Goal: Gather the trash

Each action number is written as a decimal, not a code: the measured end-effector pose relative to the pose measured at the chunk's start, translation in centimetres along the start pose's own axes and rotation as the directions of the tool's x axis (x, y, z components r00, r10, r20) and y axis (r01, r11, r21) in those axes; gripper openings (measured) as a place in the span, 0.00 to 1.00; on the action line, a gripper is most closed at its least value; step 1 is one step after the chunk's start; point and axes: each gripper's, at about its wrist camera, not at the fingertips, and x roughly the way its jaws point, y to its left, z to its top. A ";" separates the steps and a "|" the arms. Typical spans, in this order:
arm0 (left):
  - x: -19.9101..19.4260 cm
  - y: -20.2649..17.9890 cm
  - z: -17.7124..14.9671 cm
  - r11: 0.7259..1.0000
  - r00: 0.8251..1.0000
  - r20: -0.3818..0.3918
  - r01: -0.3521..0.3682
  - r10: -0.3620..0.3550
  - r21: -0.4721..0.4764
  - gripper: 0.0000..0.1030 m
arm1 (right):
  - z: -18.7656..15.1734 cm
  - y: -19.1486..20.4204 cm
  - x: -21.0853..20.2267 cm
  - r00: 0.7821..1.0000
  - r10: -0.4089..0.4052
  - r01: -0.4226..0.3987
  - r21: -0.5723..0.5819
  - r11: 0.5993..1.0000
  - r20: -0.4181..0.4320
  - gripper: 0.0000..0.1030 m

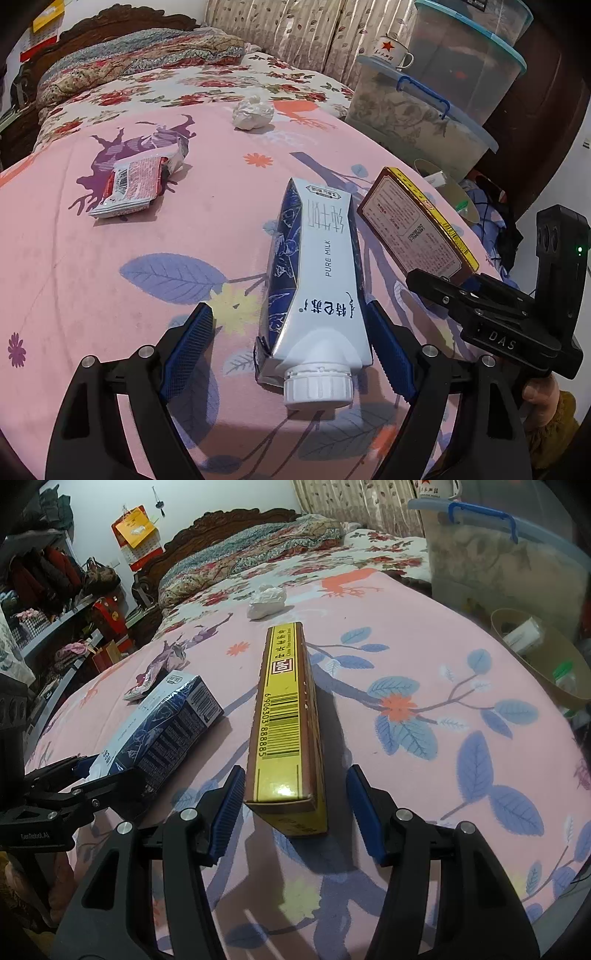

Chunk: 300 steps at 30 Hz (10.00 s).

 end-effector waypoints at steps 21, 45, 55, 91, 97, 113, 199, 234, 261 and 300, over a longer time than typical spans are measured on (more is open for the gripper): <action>0.1 -0.1 0.1 1.000 1.000 -0.004 -0.004 0.004 0.003 0.77 | -0.1 0.4 0.1 1.000 0.002 -0.002 -0.004 1.000 -0.002 0.58; 0.0 -0.4 0.0 0.999 0.999 -0.003 0.045 -0.045 0.030 0.55 | -0.3 0.8 -0.4 1.000 -0.006 0.007 -0.024 1.000 0.027 0.25; -0.3 -1.3 1.1 0.995 0.995 -0.009 0.096 -0.095 0.017 0.51 | 0.2 -1.1 -2.5 0.994 0.015 -0.018 0.033 0.999 0.106 0.25; 25.4 -32.2 20.6 0.918 0.916 -0.335 0.310 -0.219 0.248 0.80 | 9.2 -34.0 -3.1 0.969 -0.236 0.161 0.541 0.825 0.072 0.42; 21.0 -29.0 21.1 0.918 0.930 -0.261 0.321 -0.259 0.232 0.80 | 7.9 -31.5 -5.8 0.931 -0.317 0.181 0.525 0.832 0.181 0.65; 4.7 -11.0 10.9 0.977 0.990 -0.060 0.137 -0.129 0.165 0.80 | 4.9 -16.8 -7.4 0.948 -0.104 -0.026 0.401 0.916 0.300 0.65; 1.2 5.0 1.6 0.966 0.978 -0.084 0.173 -0.192 -0.191 0.04 | 4.8 5.0 5.7 0.955 0.285 -0.289 -0.048 0.956 -0.082 0.47; 26.6 -30.8 22.7 0.912 0.945 -0.274 0.264 -0.179 0.313 0.44 | 8.7 -34.9 -2.7 0.943 -0.300 0.218 0.411 0.885 0.145 0.72; 4.9 -19.9 11.9 0.937 0.989 0.003 0.141 -0.149 0.319 0.71 | -0.8 -17.5 -10.5 0.935 -0.167 -0.028 0.534 0.845 0.313 0.78; -7.9 -11.7 5.1 0.956 0.960 0.255 -0.180 0.119 0.231 0.92 | -1.8 -4.0 -15.6 0.917 -0.236 0.044 0.506 0.862 0.322 0.97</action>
